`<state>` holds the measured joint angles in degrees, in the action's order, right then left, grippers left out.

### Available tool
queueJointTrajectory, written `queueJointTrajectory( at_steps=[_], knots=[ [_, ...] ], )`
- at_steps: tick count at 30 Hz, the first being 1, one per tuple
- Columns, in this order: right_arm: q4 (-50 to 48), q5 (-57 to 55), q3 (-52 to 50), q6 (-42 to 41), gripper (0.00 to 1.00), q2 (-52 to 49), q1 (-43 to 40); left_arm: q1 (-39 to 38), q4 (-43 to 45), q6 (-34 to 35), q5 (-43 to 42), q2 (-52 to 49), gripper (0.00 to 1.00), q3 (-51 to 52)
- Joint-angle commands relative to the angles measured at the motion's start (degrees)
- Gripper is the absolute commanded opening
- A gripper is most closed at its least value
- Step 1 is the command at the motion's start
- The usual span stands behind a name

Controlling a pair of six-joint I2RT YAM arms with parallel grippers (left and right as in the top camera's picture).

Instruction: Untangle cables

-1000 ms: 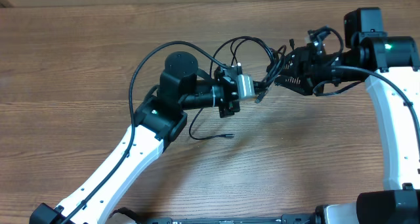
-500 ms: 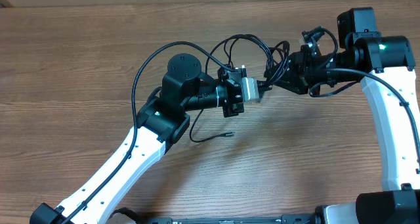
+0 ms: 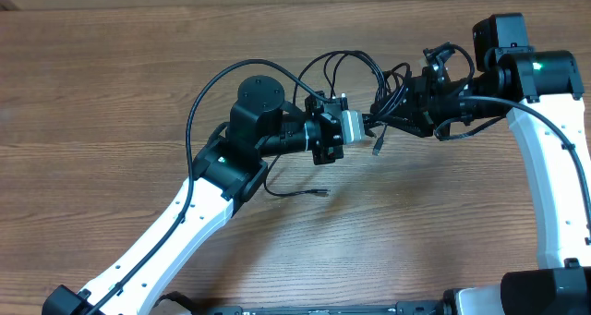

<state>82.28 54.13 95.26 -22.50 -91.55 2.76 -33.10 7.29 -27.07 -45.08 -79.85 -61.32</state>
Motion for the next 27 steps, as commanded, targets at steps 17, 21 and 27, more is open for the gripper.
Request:
queueJointTrajectory(
  at_steps=[17, 21, 27],
  knots=[
    [-0.1, 1.5, 1.2, -0.2, 0.04, 0.8, 0.5, -5.2, 1.0, -2.2, 5.0, 0.5, 0.04, -0.7],
    [-0.1, 1.5, 1.2, -0.2, 0.04, 0.8, 0.5, -5.2, 0.4, -2.1, 5.1, 0.5, 0.04, -0.7],
    [0.0, 1.4, 1.2, 0.1, 0.04, 0.8, 0.5, -5.1, 0.2, 4.1, 13.4, 0.5, 0.04, -0.7]
  ],
)
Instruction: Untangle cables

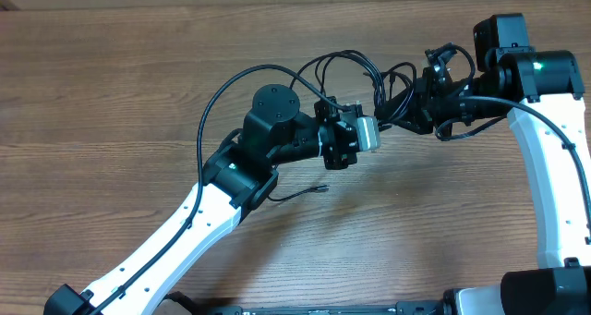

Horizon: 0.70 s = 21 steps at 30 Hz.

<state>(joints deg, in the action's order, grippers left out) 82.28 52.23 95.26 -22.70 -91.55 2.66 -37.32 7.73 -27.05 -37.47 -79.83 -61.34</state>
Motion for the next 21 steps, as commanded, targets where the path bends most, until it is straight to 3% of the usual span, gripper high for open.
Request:
queueJointTrajectory(
  at_steps=[1, 8, 15, 21],
  knots=[
    [0.0, 3.3, 1.2, 0.3, 0.04, 0.8, 0.6, -0.9, -0.1, 6.5, 7.4, 0.4, 0.04, -0.7],
    [0.0, 1.2, 1.2, 0.5, 0.04, 0.8, 0.6, -0.9, 0.9, 26.8, 13.1, 0.4, 0.04, -0.7],
    [0.6, 1.2, 1.2, 4.5, 0.04, 0.8, 0.6, -0.9, 1.9, 35.4, 13.0, 0.4, 0.06, -0.7],
    [0.8, 1.2, 1.2, 5.2, 0.04, 0.8, 0.6, -0.9, 2.8, 39.3, 13.0, 0.4, 0.22, -0.7]
  ],
)
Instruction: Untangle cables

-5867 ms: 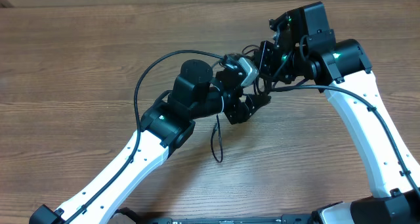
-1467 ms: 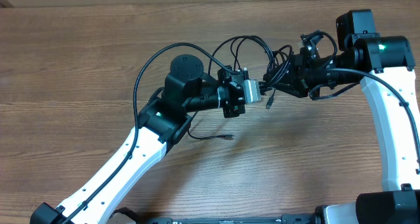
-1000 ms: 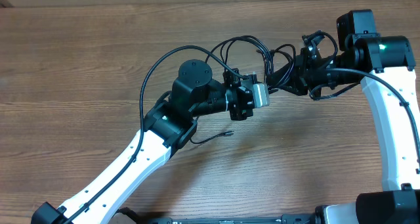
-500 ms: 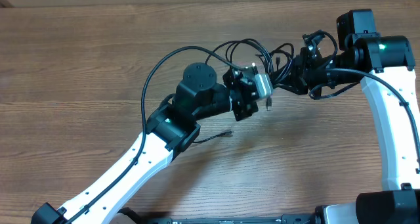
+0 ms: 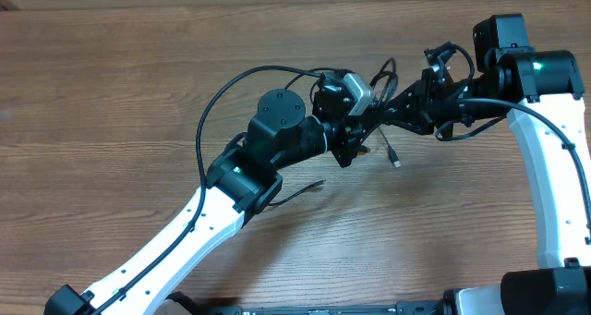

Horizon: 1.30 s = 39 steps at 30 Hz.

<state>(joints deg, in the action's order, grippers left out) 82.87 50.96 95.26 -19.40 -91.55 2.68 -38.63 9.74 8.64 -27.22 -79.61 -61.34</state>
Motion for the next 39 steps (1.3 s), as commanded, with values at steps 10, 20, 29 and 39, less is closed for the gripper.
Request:
queueJointTrajectory(
  at_steps=[10, 20, 29, 39],
  knots=[
    [0.2, 2.5, 1.2, 1.9, 0.04, 0.8, 0.6, 0.4, 1.0, 3.6, 2.1, 0.2, 0.37, -0.7],
    [0.2, 2.5, 1.2, 1.9, 0.04, 0.8, 0.6, 0.5, 0.6, 3.6, 2.2, 0.2, 0.04, -0.7],
    [0.2, 2.5, 1.2, 2.0, 0.04, 0.8, 0.6, 0.5, 0.5, 2.9, 2.8, 0.2, 0.04, -0.7],
    [-1.6, 2.5, 1.2, 2.1, 0.04, 0.8, 0.6, 0.8, 0.7, 3.0, -2.4, 0.2, 0.04, -0.7]
  ],
)
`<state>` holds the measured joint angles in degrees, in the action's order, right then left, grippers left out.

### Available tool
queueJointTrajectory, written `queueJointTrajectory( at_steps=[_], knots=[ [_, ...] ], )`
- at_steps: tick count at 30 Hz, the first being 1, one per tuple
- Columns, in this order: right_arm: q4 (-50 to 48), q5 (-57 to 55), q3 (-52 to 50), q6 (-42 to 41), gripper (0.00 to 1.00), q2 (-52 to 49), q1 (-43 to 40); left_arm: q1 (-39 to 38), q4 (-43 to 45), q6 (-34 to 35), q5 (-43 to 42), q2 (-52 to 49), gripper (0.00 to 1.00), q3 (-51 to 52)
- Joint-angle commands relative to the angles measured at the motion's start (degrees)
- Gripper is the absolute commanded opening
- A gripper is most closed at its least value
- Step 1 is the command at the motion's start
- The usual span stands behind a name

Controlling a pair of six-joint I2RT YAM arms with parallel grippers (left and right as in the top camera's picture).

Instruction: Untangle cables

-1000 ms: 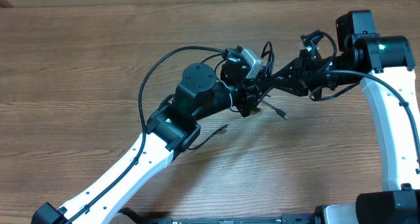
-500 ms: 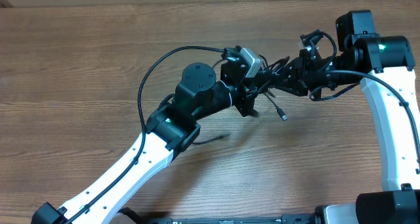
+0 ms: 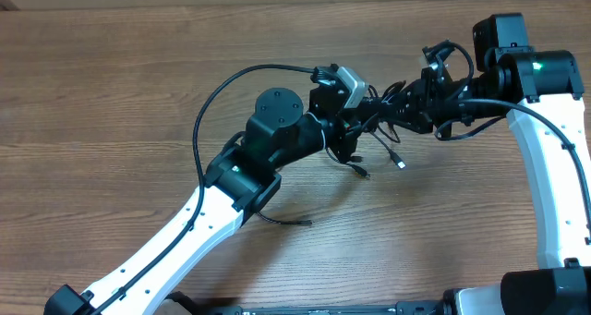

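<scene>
A bundle of thin black cables (image 3: 377, 123) hangs knotted between my two grippers above the wooden table. My left gripper (image 3: 354, 121) reaches in from the left with its wrist rolled and its silver camera (image 3: 348, 82) on top. It looks shut on the bundle. From the right, my right gripper (image 3: 395, 107) is shut on the same bundle. The two grippers nearly touch. Two plug ends dangle below the knot, one (image 3: 362, 172) on the left and one (image 3: 399, 161) on the right. The fingertips are mostly hidden by cable.
A loose cable tail (image 3: 288, 222) lies on the table (image 3: 111, 93) beside the left arm's elbow. The left arm's own black lead (image 3: 217, 98) arcs over its forearm. The right arm's white link (image 3: 554, 186) stands along the right edge.
A loose cable tail has gone from beside the left elbow to lower on the table. A second plug end now dangles below the knot. The left wrist has shifted slightly; the right arm has not moved.
At first my left gripper was left of the right gripper, with cable loops standing above both. Then it was closer to the right gripper. Later its wrist was rolled, camera on top, and the loops were gone. Now the bundle hangs tight with two plugs dangling.
</scene>
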<state>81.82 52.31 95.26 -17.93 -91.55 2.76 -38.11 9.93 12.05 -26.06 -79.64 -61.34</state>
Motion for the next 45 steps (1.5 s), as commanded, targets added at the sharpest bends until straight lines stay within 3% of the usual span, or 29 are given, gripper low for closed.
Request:
queueJointTrajectory(
  at_steps=[1, 10, 16, 22, 28, 34, 36, 40, 45],
  knots=[
    [-0.7, 1.1, 1.2, 0.6, 0.04, 0.8, 0.5, 0.2, 0.7, -0.4, -4.5, 0.2, 0.04, -0.7],
    [-9.2, 1.5, 1.2, 0.9, 0.04, 0.8, 0.5, 0.2, 8.5, -0.4, -19.1, 0.2, 0.04, -0.7],
    [-14.9, 12.0, 1.2, 6.2, 0.04, 0.8, 0.5, 0.3, 9.4, -0.4, -19.8, 0.2, 0.04, -0.7],
    [-15.2, 12.9, 1.2, 6.1, 0.04, 0.8, 0.5, 0.3, 9.0, -0.5, -19.8, 0.2, 0.05, -0.7],
    [-17.1, 15.8, 1.2, 6.1, 0.04, 0.8, 0.5, 0.3, 6.2, -0.4, -20.4, 0.2, 0.16, -0.7],
    [-17.7, 16.0, 1.2, 6.0, 0.04, 0.8, 0.0, 0.3, 7.3, -0.2, -28.4, 0.3, 0.48, -0.7],
    [-17.7, 16.0, 1.2, 6.0, 0.04, 0.8, -0.4, 0.3, 8.3, -0.2, -30.6, 0.3, 0.51, -0.7],
    [-17.7, 16.5, 1.2, 5.8, 0.04, 0.8, -2.1, 0.4, 9.6, -0.2, -34.3, 0.3, 0.50, -0.7],
    [-17.5, 17.4, 1.2, 5.8, 0.04, 0.8, -4.5, 2.5, 8.3, -0.2, -35.5, 0.3, 0.33, -0.7]
  ],
)
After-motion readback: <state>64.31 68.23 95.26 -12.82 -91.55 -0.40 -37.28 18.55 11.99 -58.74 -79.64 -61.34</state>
